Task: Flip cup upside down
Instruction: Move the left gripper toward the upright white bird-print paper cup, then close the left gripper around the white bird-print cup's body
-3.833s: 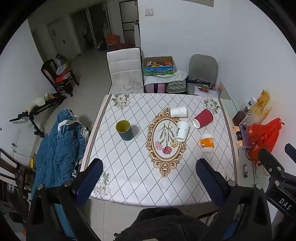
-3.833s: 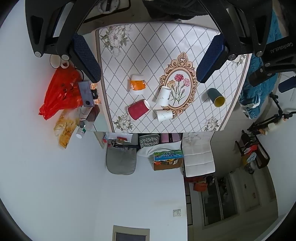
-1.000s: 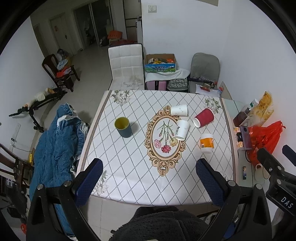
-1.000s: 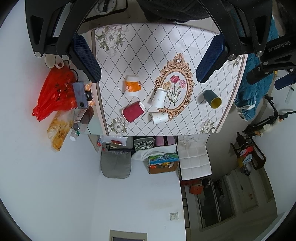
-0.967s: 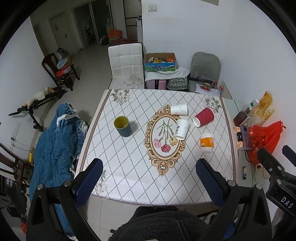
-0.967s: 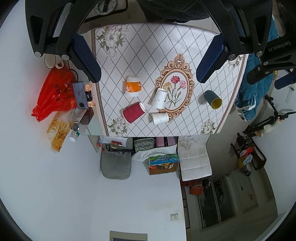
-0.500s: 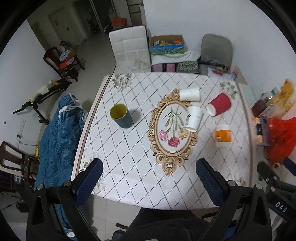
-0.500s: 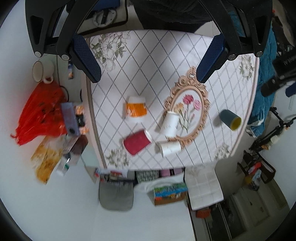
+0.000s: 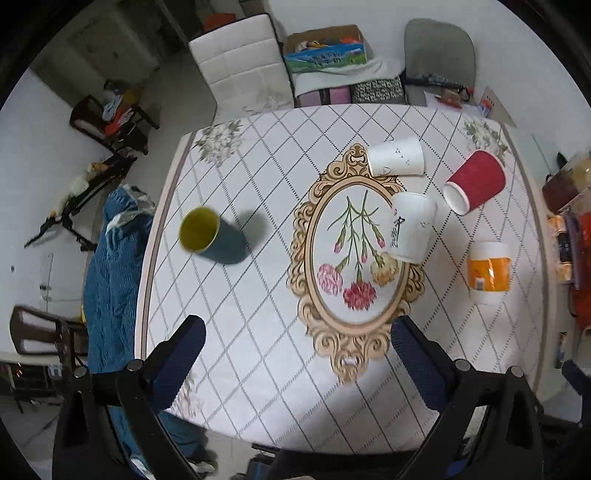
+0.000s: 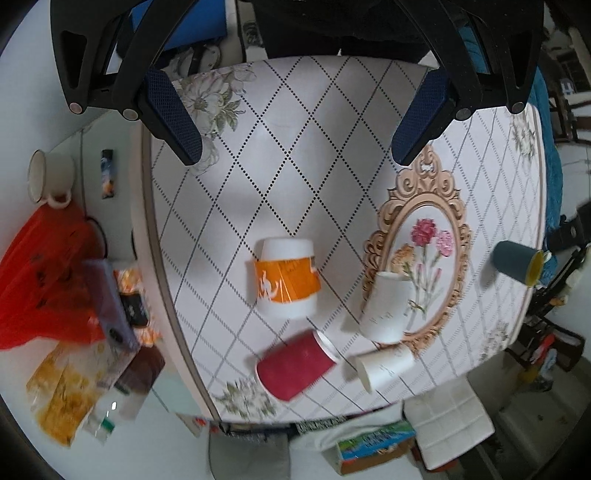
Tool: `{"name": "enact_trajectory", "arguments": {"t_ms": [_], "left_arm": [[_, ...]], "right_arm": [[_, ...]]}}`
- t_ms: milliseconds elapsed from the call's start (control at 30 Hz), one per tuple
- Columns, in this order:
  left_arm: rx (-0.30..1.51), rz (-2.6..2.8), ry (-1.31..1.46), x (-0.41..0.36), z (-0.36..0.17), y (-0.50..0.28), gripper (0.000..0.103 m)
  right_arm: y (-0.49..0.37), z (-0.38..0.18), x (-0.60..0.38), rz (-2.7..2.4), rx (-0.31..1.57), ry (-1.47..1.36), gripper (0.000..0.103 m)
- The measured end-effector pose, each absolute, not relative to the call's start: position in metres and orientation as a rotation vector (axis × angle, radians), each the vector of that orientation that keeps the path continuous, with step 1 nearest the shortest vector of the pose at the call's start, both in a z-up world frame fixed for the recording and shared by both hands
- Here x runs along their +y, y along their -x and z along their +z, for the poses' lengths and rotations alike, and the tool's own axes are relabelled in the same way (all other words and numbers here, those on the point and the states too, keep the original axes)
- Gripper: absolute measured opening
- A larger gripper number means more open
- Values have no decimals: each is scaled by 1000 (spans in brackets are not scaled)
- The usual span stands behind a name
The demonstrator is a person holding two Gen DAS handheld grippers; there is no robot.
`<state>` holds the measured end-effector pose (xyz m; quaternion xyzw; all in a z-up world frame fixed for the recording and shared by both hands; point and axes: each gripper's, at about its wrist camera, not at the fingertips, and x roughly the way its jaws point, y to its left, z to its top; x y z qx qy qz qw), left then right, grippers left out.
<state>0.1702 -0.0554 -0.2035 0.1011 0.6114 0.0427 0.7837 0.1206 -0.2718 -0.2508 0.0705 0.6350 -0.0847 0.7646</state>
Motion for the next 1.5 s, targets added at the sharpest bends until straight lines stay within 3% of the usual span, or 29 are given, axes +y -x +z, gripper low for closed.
{"name": "enact_trajectory", "arguments": {"t_ms": [333, 633, 900, 1400, 1500], "left_arm": [[1305, -63, -498, -83, -257, -271, 103], [1209, -294, -748, -121, -290, -348, 103], [1144, -513, -981, -163, -319, -376, 102], [1257, -707, -1083, -197, -371, -393, 102], [1274, -725, -1088, -201, -377, -393, 92]], "right_arm": [[-141, -333, -271, -261, 1547, -245, 103], [-165, -365, -264, -327, 1582, -325, 103], [-189, -382, -260, -396, 1596, -362, 103], [-209, -399, -255, -449, 1638, -380, 103], [-205, -397, -262, -456, 1637, -382, 103]]}}
